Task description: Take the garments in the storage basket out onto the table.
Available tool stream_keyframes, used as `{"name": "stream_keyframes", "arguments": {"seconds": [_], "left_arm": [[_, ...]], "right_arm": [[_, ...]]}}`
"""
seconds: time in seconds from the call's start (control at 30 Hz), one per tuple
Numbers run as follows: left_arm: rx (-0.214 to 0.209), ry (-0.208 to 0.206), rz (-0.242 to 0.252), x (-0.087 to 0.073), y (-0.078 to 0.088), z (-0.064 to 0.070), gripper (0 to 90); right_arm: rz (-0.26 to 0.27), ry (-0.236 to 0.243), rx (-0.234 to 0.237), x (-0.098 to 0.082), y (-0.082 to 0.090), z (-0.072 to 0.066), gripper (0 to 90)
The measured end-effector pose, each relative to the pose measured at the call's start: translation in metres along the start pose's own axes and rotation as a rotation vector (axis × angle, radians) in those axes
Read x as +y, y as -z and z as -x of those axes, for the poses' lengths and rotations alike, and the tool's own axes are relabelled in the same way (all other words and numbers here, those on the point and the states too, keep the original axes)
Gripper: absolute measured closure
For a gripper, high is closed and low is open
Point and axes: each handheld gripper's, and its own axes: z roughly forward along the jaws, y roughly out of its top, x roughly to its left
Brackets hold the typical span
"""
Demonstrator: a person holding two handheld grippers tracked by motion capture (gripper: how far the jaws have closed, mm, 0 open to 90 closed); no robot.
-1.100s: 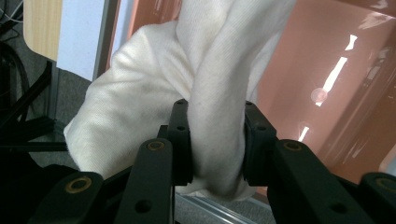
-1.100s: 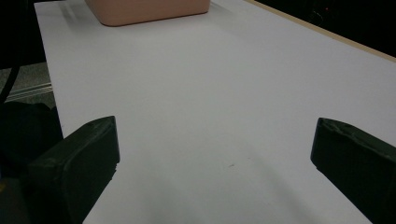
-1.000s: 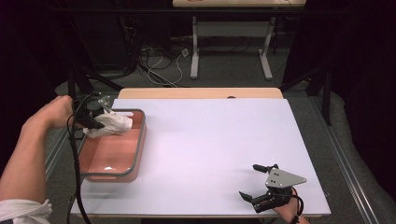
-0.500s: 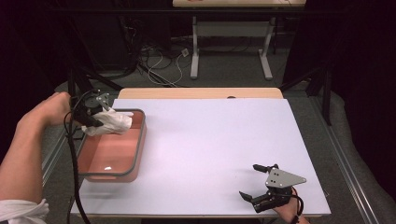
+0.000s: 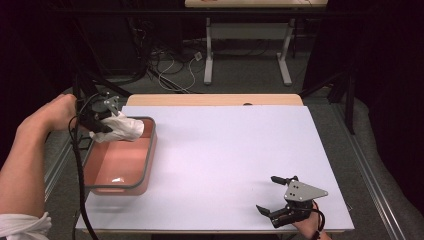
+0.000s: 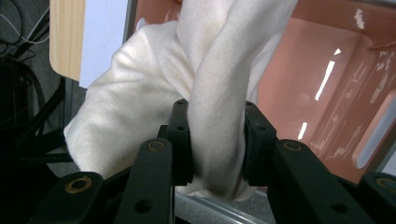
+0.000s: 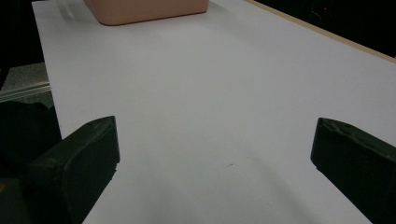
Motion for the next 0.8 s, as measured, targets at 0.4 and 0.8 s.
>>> {"name": "stream_keyframes", "arguments": {"seconds": [0.4, 0.8], "left_arm": [[-0.003, -0.035, 0.015, 0.015, 0.013, 0.002, 69.8], [-0.005, -0.089, 0.031, 0.034, 0.02, 0.006, 69.9]], "right_arm": [[-0.002, 0.004, 0.001, 0.0, 0.0, 0.0, 0.8], [-0.008, 0.004, -0.001, 0.0, 0.0, 0.0, 0.8]]}}
